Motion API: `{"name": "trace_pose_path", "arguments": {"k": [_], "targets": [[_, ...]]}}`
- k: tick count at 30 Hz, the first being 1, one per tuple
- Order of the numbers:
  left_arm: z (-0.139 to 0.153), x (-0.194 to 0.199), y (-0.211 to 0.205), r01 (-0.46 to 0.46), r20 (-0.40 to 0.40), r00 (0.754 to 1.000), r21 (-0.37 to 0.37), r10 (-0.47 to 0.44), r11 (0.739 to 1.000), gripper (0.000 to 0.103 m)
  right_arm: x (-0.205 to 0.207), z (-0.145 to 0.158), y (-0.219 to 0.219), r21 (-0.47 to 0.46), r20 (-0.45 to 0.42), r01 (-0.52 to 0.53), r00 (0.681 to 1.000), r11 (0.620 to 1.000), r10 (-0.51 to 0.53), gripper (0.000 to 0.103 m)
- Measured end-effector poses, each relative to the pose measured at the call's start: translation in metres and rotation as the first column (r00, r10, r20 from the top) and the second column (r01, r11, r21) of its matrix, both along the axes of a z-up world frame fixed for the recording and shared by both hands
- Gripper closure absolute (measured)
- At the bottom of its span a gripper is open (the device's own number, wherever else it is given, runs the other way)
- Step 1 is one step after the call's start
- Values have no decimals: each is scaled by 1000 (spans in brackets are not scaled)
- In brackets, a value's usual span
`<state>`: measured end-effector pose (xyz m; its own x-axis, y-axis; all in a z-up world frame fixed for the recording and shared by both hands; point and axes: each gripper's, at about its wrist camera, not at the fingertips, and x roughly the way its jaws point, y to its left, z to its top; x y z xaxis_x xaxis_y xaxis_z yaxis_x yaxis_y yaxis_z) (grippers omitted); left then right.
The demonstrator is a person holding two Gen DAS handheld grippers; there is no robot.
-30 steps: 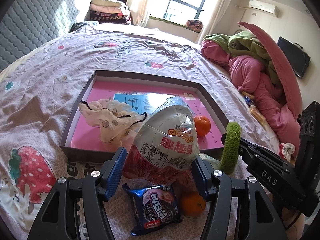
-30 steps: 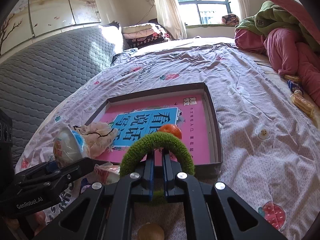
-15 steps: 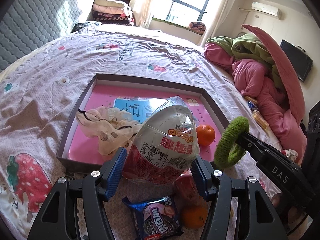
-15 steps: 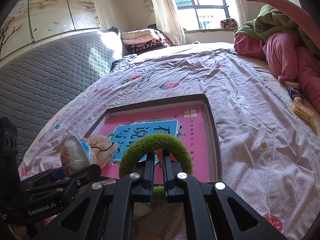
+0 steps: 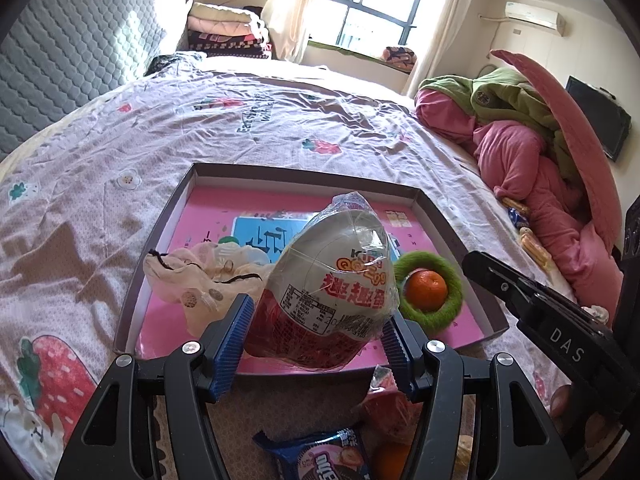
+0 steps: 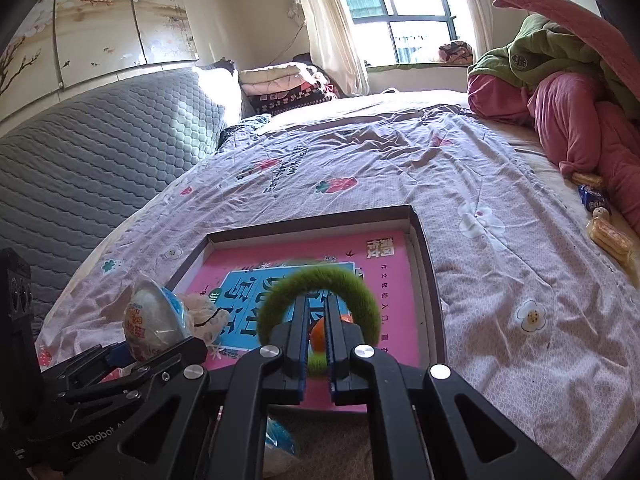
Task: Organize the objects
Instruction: 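Lower the egg package into the tray with left tool while right tool sets the green ring around the orange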
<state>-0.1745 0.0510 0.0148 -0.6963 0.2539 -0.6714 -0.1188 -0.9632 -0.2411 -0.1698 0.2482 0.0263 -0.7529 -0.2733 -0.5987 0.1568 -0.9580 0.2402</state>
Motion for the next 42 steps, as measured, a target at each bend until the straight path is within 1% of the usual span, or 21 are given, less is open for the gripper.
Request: {"name": "trace_pose_path", "arguments": {"k": [5,16,21,27,33,42], "targets": [[0,-7,-2,-11,-1,1000,2,11,1000,39,-4,-4,0,1,13,-2,1000,1000,2,95],[-9,-18,7,5,14,1000,-25,-5,1000,39,-6,-9,2,-4,31,3,1000,1000,-3,95],[-15,-23,12,13,33,999,-37,-12,999,39,-6,-10,2,-4,36,3,999,1000,-2,95],[-24,-28,15,12,63,998,-31,-10,999,39,-6,-13,1,-23,51,-9,999,1000,10,95],[-29,-31,16,1,78,997,-56,4,998,39,-8,-19,1,-9,75,-11,997,1000,11,95],[-33,-34,15,-5,111,994,-63,11,998,38,-9,-24,-2,7,101,-19,995,1000,19,95]]}}
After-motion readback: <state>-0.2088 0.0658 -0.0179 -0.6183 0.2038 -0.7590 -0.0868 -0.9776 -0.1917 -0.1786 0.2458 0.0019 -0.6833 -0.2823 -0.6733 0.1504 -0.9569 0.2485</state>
